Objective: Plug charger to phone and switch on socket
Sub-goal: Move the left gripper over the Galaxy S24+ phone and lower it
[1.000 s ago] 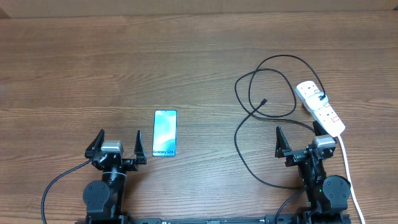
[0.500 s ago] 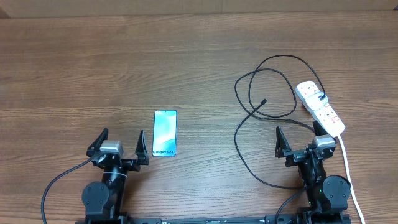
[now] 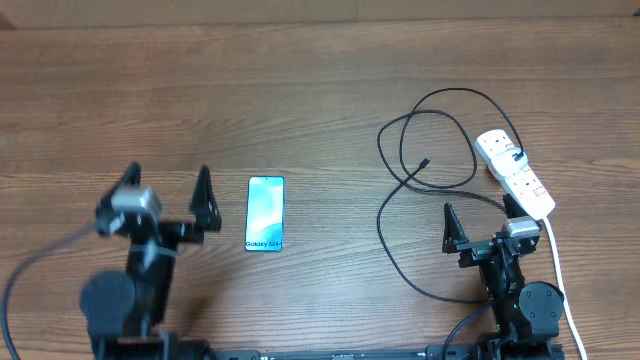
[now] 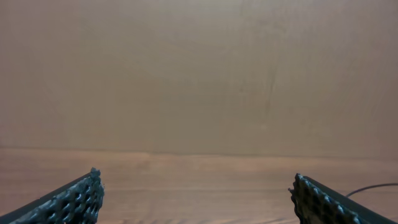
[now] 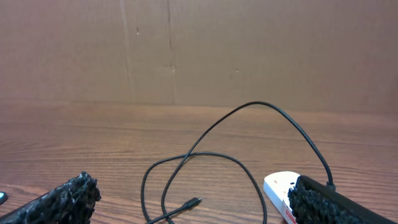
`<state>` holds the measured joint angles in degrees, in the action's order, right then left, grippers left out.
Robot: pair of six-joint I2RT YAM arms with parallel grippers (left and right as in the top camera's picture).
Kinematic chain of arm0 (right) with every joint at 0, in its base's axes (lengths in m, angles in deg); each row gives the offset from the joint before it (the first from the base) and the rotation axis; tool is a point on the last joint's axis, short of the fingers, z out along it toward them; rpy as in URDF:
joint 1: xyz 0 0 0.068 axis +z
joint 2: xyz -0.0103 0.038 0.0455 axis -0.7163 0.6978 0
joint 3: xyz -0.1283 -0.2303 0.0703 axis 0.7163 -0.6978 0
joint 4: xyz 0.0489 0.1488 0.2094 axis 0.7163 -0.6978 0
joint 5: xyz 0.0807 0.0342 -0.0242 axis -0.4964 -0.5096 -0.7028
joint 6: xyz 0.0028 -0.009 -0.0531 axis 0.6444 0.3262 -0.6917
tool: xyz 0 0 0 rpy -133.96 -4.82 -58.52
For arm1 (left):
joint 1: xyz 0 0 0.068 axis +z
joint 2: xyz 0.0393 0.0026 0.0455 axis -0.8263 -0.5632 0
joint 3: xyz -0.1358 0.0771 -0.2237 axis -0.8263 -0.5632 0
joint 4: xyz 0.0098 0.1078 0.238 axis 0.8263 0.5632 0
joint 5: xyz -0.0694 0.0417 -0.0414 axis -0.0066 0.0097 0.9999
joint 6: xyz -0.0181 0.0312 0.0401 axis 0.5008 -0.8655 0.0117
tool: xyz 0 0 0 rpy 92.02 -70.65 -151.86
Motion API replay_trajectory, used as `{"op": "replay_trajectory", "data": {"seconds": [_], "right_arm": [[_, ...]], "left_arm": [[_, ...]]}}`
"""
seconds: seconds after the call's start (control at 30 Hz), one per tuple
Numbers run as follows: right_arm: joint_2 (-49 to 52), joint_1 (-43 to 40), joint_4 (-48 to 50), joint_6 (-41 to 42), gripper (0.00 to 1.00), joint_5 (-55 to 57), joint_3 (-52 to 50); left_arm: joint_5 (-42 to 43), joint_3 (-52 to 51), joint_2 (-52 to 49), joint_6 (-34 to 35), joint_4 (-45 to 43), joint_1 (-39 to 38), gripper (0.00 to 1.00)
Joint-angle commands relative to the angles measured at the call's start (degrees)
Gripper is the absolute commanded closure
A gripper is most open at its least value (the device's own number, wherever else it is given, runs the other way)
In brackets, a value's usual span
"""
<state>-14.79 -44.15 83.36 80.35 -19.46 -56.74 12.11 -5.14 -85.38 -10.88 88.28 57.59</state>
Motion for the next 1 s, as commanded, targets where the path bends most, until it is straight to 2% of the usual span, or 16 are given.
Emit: {"op": "replay_trajectory", "data": {"seconds": [0.0,0.13,0.27,0.4,0.53,0.67,0.77,0.83,0.97], "right_arm": [[-0.26,0.37,0.17,-0.07,0.0,0.33,-0.59],[-0.24,0.37,0.17,-0.07,0.0,0.33,-0.59],[-0.26,0.37,0.17,-0.07,0.0,0.33,-0.59],[-0.24,0.37,0.17,-0.07,0.0,0.33,-0.59],[-0.24,0.37,0.17,-0.07,0.0,0.33,-0.59],[-0.24,0.37,0.17,-0.07,0.0,0.33,-0.59],[-0.24,0.37,0.17,-0.07,0.0,0.33,-0.59],[-0.24,0.37,0.17,-0.07,0.0,0.33,-0.59],[-0.26,0.37,0.17,-0.07,0.0,0.33,-0.59]], "left_arm": [[6.45,10.51,-12.9,3.96,1.86,-0.37,0.0],[9.4,21.14,-28.3,2.95,5.86,-2.75,0.0],[9.99,22.88,-38.03,2.99,1.11,-2.8,0.0],[8.63,22.88,-46.45,3.32,1.14,-2.14,0.01],[8.7,22.88,-49.46,9.86,-0.2,-2.23,0.0],[8.7,22.93,-49.9,7.63,1.62,-2.32,0.0],[8.55,23.89,-48.59,7.04,5.88,-3.04,0.0],[6.14,27.41,-47.82,6.8,11.78,-4.28,0.0],[-5.44,37.51,-48.17,6.84,25.22,-9.68,0.0]]}}
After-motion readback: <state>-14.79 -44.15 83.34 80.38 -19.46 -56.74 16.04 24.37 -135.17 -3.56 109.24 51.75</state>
